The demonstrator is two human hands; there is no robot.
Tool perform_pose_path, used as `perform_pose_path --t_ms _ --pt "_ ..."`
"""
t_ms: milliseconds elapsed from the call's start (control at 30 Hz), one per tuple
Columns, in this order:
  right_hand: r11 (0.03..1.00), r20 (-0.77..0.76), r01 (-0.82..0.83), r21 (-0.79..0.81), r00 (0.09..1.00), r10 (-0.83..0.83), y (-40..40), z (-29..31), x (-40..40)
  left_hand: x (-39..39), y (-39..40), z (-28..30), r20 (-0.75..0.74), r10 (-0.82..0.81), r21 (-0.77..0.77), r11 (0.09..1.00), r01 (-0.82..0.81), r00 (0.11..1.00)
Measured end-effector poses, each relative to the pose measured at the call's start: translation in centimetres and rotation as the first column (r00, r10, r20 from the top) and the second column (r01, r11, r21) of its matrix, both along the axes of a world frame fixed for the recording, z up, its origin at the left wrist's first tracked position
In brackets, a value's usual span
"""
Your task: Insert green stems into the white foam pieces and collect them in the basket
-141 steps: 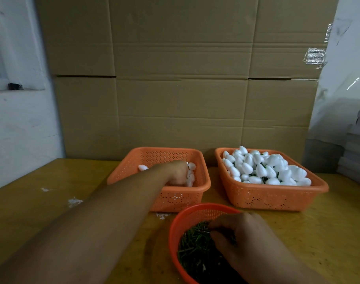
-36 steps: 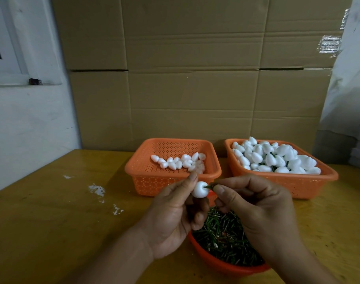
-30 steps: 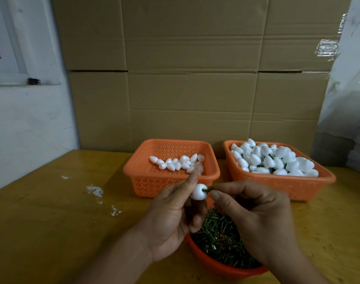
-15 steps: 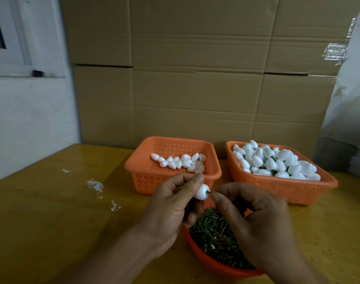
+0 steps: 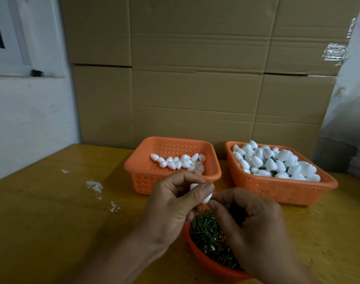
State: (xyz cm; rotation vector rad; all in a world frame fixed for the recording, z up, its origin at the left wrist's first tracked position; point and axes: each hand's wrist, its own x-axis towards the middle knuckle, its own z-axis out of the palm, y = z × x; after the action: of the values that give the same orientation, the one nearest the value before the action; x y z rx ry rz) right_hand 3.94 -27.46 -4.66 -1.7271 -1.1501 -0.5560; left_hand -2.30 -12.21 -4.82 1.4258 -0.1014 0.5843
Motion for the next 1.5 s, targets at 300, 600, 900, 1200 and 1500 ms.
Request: perform_pose_path --t_ms 300,600,900,1200,1500 --pt "0.980 -0.315 -0.098 0.173 0.937 0.149 0.5 -0.3 -0.3 -0.1 0.5 0.0 0.038 -0.013 0.080 0.997 0.010 0.999" --pt "0.971 -0.403 -0.142 0.191 0.891 0.209 0.5 -0.2 -0.6 -0.4 0.4 0.4 0.100 -0.030 0.214 0.977 0.008 0.995" --pt "0.950 -0.511 -0.212 0.228 0.804 0.302 0.6 -0.2 -0.3 -0.6 -0.7 0.1 0.136 -0.006 0.383 0.923 -0.047 0.991" --pt "0.876 -0.490 -0.347 0.334 0.730 0.476 0.9 0.6 -0.5 -0.4 -0.3 0.0 0.079 -0.055 0.281 0.959 0.030 0.995" --pt "0.946 -0.602 0.108 0.306 0.791 0.104 0.0 2.1 3.8 0.1 0.4 -1.1 0.006 0.041 0.327 0.944 -0.040 0.999"
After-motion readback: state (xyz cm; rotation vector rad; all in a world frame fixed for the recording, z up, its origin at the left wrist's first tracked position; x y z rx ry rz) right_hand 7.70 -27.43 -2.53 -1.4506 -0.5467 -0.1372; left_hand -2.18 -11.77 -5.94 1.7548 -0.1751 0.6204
